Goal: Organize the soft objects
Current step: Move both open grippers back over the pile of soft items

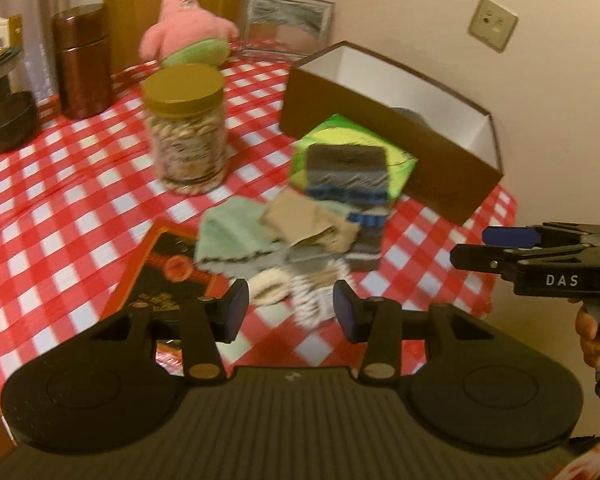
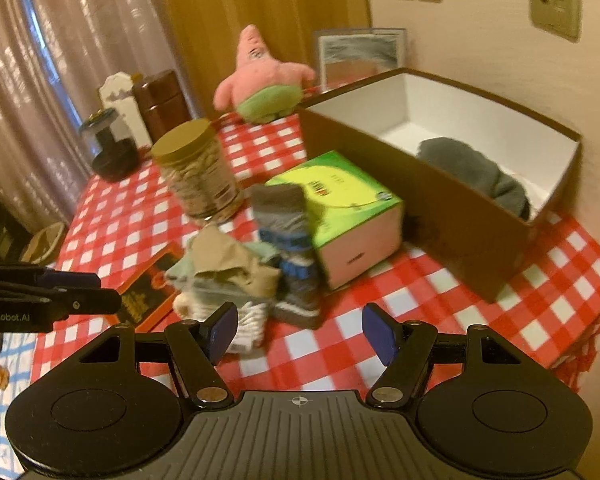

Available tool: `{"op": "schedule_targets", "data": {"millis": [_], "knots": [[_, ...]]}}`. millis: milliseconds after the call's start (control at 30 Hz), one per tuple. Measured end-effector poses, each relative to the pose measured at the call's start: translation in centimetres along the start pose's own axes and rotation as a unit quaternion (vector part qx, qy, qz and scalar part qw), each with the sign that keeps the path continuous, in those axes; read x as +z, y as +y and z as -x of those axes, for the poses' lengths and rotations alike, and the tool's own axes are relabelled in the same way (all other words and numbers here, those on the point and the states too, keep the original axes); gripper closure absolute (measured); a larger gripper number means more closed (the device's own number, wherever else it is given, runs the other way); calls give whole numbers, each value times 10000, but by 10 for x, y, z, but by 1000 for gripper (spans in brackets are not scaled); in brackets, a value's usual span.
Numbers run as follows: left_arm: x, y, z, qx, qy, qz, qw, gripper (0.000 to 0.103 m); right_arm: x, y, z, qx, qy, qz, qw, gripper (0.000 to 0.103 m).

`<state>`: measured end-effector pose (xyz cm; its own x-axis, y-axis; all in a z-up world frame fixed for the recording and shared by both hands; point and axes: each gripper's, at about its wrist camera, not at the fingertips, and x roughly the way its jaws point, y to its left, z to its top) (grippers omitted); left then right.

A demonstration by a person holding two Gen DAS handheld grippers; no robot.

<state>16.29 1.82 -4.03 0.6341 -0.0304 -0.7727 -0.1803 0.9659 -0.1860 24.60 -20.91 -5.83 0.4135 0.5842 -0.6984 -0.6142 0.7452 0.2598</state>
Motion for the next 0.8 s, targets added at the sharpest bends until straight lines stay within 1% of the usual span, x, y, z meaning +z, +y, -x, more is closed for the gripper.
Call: {"op": "schedule_targets", "data": {"millis": [333,567,800], "knots": [[-18,36,8,318,19,278,9991,61,-7,33,-24,164,159,397,9990,34],[-26,54,8,500,49,413,9979,60,-11,45,-39,224,196,688,9972,34],[-32,65,3,596,107,547,9967,60,-14,52,-54,241,250,949,9949,36]]}}
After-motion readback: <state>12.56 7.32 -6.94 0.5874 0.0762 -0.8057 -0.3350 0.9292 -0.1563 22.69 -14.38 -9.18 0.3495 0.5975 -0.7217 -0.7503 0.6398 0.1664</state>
